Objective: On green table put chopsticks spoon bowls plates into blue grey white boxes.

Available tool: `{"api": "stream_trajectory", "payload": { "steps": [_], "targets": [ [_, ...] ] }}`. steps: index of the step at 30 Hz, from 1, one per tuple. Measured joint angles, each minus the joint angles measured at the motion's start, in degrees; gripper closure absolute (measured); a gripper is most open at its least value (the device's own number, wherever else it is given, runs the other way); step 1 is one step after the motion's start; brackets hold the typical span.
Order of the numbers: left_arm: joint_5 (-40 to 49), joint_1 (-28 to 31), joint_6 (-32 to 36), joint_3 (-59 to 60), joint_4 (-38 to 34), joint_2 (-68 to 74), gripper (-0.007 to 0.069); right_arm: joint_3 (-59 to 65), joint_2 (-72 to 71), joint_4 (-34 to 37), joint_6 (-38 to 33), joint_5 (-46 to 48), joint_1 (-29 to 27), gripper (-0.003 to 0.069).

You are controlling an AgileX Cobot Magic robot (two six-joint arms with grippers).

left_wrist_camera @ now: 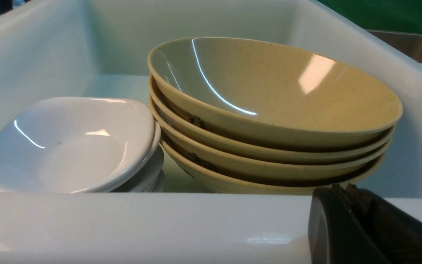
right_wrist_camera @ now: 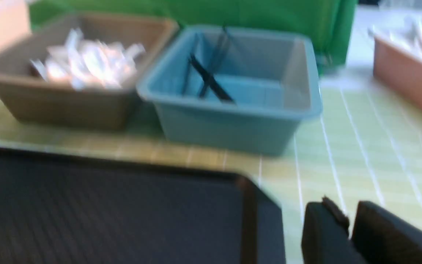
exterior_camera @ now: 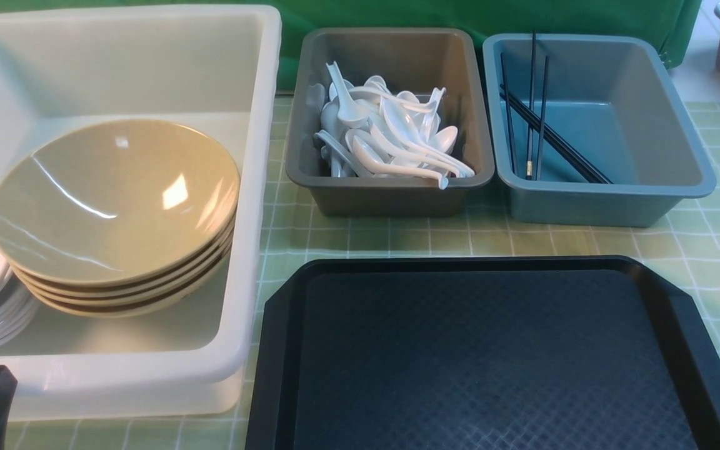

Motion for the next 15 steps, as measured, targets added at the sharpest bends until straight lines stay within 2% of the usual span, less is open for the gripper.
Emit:
{"api": "stream_trajectory", "payload": {
  "steps": [11,14,15],
  "targets": [
    [0.0,0.0,0.0,0.0,0.0,0.0,0.0626,9.06,-1.17,-0.94,-4.59,-4.09,1.02,0.0522],
    [0.0,0.0,0.0,0.0,0.0,0.0,0.0626,9.2,-1.17,-3.17,-4.36,-4.95,1.02,0.0517],
    [0.0,0.0,0.0,0.0,0.0,0.0,0.0626,9.2,-1.17,-6.14,-1.67,-4.58,1.02,0.0517]
  ]
}}
